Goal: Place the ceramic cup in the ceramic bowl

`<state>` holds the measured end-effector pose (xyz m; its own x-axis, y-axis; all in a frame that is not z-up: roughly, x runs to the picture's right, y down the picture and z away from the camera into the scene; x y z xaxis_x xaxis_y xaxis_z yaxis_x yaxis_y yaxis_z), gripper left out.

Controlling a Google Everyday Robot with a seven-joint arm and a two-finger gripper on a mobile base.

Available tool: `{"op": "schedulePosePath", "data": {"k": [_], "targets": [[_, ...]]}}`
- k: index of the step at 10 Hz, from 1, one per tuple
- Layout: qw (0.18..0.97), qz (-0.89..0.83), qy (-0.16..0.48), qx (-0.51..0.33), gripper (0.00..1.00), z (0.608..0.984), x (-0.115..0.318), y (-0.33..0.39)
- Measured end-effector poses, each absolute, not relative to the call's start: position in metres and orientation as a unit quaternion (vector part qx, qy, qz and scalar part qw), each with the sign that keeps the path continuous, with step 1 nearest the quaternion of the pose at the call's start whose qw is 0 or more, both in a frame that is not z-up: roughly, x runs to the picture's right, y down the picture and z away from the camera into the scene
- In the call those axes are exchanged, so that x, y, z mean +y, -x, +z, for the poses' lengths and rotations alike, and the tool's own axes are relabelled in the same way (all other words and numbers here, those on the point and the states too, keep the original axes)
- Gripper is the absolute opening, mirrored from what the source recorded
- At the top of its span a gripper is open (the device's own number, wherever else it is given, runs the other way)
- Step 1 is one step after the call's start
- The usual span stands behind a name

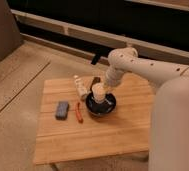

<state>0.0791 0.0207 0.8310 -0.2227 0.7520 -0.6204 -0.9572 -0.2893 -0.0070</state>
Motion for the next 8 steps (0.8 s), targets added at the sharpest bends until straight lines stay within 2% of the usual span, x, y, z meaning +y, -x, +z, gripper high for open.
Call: {"op": "schedulePosePath", "data": {"k": [5, 7, 8], "targets": [[0.560, 0.747, 0.267, 0.239, 0.00, 0.847, 0.034, -0.087], [0.560, 0.743, 0.271, 0.249, 0.13, 0.851, 0.038, -0.085], [0.561, 0.740, 0.274, 0.251, 0.23, 0.853, 0.039, -0.084]]}}
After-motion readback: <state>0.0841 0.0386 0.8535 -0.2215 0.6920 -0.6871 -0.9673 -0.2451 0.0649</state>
